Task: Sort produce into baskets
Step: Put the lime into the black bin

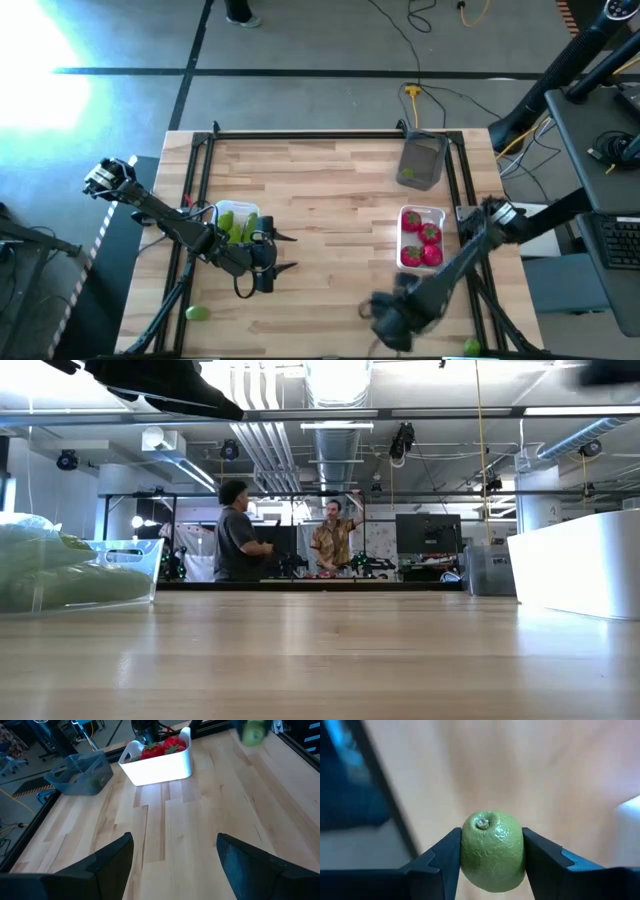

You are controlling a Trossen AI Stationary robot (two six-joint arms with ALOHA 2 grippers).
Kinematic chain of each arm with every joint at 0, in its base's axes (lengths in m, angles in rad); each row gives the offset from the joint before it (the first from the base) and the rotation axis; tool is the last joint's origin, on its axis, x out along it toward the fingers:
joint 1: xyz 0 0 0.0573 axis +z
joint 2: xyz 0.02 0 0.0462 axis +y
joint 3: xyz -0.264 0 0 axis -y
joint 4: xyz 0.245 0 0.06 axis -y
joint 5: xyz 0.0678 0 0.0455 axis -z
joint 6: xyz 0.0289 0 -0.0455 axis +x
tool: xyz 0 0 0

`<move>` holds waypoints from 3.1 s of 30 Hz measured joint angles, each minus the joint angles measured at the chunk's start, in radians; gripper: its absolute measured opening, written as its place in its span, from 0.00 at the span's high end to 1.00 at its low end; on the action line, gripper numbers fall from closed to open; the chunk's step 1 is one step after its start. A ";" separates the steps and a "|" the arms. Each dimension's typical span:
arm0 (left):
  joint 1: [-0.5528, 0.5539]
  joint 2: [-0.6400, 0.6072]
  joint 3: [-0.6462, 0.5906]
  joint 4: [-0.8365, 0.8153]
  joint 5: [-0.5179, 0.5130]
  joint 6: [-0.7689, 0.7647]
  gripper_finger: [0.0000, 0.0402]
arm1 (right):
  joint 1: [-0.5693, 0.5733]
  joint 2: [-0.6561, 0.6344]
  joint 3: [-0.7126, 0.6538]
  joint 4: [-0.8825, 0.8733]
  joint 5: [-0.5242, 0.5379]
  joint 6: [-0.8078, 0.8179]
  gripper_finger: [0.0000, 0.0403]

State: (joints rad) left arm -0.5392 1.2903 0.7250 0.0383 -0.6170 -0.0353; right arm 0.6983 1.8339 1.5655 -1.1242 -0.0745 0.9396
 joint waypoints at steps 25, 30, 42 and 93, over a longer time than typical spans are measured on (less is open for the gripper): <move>0.000 0.000 0.000 0.033 0.000 0.000 0.33 | -1.090 -0.180 -0.096 -0.314 0.631 -0.004 0.58; 0.000 0.000 0.000 0.036 0.000 0.000 0.33 | -1.255 -0.180 -0.251 -0.144 0.563 -0.020 0.58; 0.000 0.000 0.000 0.038 0.000 0.000 0.33 | -1.441 -0.180 -0.460 0.236 0.483 -0.076 0.56; 0.000 0.000 0.000 0.036 0.000 0.000 0.33 | 0.142 0.182 0.294 -0.274 -0.434 0.820 0.43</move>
State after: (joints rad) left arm -0.5393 1.2907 0.7250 0.0746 -0.6170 -0.0357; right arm 0.8404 2.0155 1.8591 -1.3982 -0.5081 1.7600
